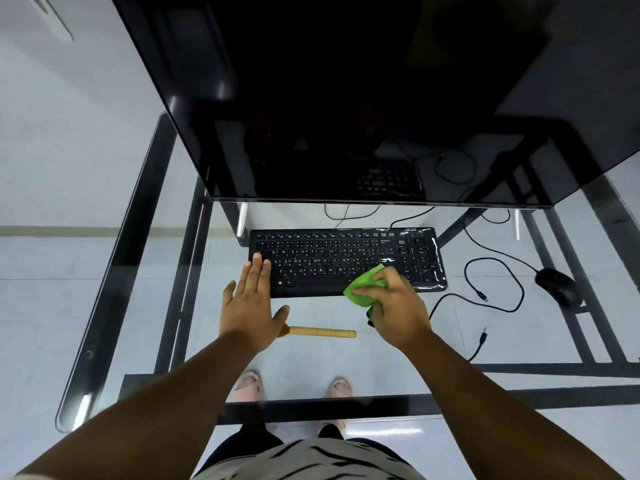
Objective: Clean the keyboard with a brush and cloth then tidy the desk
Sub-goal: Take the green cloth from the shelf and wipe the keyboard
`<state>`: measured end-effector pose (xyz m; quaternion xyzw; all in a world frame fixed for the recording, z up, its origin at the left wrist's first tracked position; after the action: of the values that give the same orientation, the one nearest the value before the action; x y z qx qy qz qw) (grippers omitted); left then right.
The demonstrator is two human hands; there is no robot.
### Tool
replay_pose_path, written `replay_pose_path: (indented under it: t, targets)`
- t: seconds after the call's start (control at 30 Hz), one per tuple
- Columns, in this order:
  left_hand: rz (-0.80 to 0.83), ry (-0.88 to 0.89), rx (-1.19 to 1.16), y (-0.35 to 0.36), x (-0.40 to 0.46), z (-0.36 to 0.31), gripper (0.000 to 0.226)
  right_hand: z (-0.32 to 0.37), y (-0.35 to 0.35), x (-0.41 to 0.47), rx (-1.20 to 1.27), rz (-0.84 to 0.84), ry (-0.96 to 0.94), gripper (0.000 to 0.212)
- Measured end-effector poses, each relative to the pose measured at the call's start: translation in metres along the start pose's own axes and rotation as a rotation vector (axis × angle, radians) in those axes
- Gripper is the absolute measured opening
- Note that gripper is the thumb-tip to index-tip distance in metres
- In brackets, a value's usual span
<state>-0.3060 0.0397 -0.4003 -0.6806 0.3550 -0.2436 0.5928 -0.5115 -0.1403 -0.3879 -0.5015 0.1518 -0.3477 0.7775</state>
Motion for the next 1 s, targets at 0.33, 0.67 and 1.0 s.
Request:
replay_pose_path:
  t: [0.33,0.67,1.0]
  targets:
    - [-0.032,0.166,-0.048,-0.002,0.019,-0.033,0.081,-0.023,-0.014,0.021,0.016,-0.12,0.365,0.045]
    - [-0.043,0.195,-0.046,0.008,0.034,-0.058,0.08,-0.041,-0.021,0.028,-0.045,-0.154,0.36,0.039]
    - [-0.028,0.183,0.0,0.015,0.034,-0.053,0.084,-0.05,-0.025,0.029,-0.05,-0.126,0.305,0.038]
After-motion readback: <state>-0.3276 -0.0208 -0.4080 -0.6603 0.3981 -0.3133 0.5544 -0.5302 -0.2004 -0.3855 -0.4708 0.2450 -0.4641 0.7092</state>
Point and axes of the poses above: each hand's wrist, its own x-axis towards the middle knuckle, its own y-axis out of the palm, z = x × y, the point moved 1 cm from there along x, towards the middle knuckle, and after that the axes turned 9 degrees about -z, right-handed, at the moved point
